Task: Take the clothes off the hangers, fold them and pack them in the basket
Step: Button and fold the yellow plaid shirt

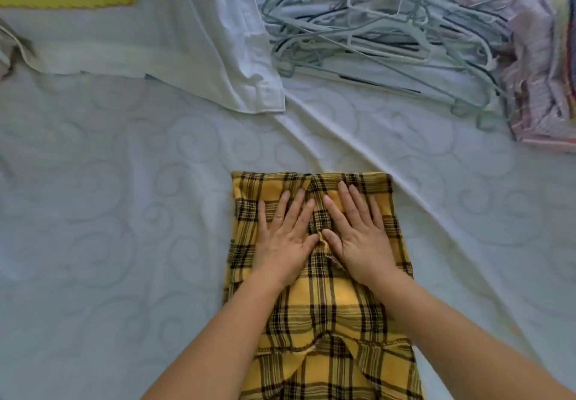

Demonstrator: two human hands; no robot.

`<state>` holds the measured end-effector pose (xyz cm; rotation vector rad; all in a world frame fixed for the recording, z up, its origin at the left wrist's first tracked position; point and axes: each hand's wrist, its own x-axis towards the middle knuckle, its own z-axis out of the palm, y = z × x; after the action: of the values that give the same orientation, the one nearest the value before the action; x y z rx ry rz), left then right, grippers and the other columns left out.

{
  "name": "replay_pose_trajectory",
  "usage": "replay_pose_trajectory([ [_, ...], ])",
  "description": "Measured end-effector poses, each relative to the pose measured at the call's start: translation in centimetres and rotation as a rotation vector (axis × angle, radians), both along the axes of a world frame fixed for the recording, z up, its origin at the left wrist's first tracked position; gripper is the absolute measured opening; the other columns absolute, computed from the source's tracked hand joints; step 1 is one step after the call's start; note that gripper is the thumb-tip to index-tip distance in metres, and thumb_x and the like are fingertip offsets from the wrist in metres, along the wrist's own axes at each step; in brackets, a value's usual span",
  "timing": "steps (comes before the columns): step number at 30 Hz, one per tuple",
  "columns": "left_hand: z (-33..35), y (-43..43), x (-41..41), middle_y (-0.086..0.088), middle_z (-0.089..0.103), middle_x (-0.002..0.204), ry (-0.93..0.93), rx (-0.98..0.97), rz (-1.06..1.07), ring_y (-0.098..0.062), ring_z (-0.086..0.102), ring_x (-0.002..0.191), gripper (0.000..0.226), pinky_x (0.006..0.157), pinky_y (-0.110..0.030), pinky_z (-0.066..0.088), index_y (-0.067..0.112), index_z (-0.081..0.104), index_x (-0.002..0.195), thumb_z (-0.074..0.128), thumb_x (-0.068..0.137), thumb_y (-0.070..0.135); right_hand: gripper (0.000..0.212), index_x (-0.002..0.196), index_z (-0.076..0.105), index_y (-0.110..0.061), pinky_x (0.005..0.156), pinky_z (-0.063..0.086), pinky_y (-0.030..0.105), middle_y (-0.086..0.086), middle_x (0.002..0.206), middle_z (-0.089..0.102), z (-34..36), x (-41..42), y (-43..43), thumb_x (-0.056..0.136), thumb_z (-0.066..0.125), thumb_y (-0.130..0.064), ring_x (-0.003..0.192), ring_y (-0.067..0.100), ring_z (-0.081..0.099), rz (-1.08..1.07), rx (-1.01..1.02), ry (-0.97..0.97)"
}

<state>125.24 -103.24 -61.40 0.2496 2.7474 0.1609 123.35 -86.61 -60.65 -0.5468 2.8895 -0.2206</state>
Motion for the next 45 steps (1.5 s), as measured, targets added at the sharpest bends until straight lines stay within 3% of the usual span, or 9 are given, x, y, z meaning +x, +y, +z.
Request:
replay_pose_trajectory([
  [9,1.5,-1.2,1.3,0.007,-0.009,0.157,-0.076,0.241,0.088,-0.008,-0.014,0.142,0.064,0.115,-0.038,-0.014,0.031,0.001,0.148,0.019,0.093,0.059,0.07,0.146,0.001,-0.032,0.116,-0.009,0.036,-0.007,0.155,-0.012,-0.5,0.3,0.6,0.086,-0.012,-0.066,0.143,0.008,-0.012,-0.053,-0.046,-0.185],
  [13,5.7,-3.5,11.5,-0.008,0.032,0.146,-0.023,0.583,0.883,-0.023,0.031,0.135,0.069,0.108,-0.032,0.025,0.012,0.028,0.142,0.056,0.087,0.044,0.061,0.144,0.03,-0.018,0.112,0.018,0.038,0.006,0.15,0.026,3.5,7.7,3.3,0.093,0.042,-0.05,0.139,0.021,0.022,-0.56,-0.363,-0.245],
  [16,7.2,-3.8,18.3,-0.009,0.038,0.142,-0.457,0.736,1.448,-0.025,0.04,0.129,0.075,0.106,-0.035,0.033,0.009,0.027,0.14,0.067,0.082,0.032,0.057,0.132,0.041,-0.009,0.094,0.037,0.034,0.01,0.128,0.047,6.5,15.0,4.9,0.088,0.057,-0.042,0.112,0.021,0.045,-1.098,-0.526,-0.617],
  [23,12.2,-6.7,19.1,-0.005,0.071,0.068,-0.841,0.87,1.234,-0.016,0.067,0.063,0.005,0.057,-0.021,0.052,0.006,0.062,0.08,0.067,0.082,0.007,0.029,0.1,0.062,0.003,0.072,0.054,0.035,0.017,0.085,0.072,12.2,14.9,7.8,0.085,0.065,-0.021,0.08,0.03,0.069,-1.082,-0.661,-1.345],
  [26,13.9,-8.7,14.8,-0.024,0.07,0.093,-0.901,1.161,1.156,-0.029,0.069,0.083,0.061,0.065,-0.029,0.054,-0.005,0.066,0.097,0.088,0.056,0.034,0.063,0.102,0.066,0.007,0.067,0.058,0.039,0.027,0.098,0.068,13.5,10.2,9.3,0.054,0.09,-0.026,0.082,0.035,0.069,-1.137,-0.987,-1.439],
  [28,14.6,-8.7,10.6,-0.008,0.074,0.084,-0.708,1.252,1.158,-0.015,0.071,0.076,0.042,0.061,-0.021,0.053,0.005,0.074,0.078,0.081,0.064,0.044,0.064,0.099,0.07,0.004,0.073,0.057,0.043,0.026,0.097,0.068,13.5,6.2,9.0,0.05,0.091,-0.031,0.086,0.035,0.068,-1.145,-1.215,-1.496],
  [33,11.4,-8.1,1.5,-0.011,0.069,0.093,-0.476,1.45,1.518,-0.021,0.068,0.08,0.056,0.057,-0.029,0.056,0.006,0.058,0.098,0.031,0.094,0.055,0.059,0.11,0.05,0.003,0.067,0.057,0.032,0.016,0.099,0.067,9.7,-0.8,6.7,0.096,0.033,-0.051,0.09,0.024,0.066,-1.419,-1.397,-1.098],
  [38,8.0,-6.9,3.8,-0.005,0.055,0.108,-0.136,0.828,1.271,-0.021,0.054,0.103,0.033,0.082,-0.03,0.041,0.009,0.05,0.112,0.052,0.092,0.036,0.044,0.12,0.049,-0.002,0.074,0.049,0.032,0.01,0.105,0.055,5.5,2.7,5.3,0.091,0.055,-0.035,0.079,0.016,0.055,-1.125,-0.678,-0.569],
  [45,6.4,-6.0,4.8,0.0,0.064,0.093,-0.131,0.877,1.178,-0.025,0.061,0.098,0.015,0.08,-0.035,0.05,0.014,0.057,0.098,0.062,0.088,0.024,0.052,0.122,0.048,-0.013,0.086,0.048,0.041,0.003,0.114,0.057,4.7,4.6,3.7,0.086,0.056,-0.049,0.105,0.022,0.056,-0.949,-0.596,-0.478],
])
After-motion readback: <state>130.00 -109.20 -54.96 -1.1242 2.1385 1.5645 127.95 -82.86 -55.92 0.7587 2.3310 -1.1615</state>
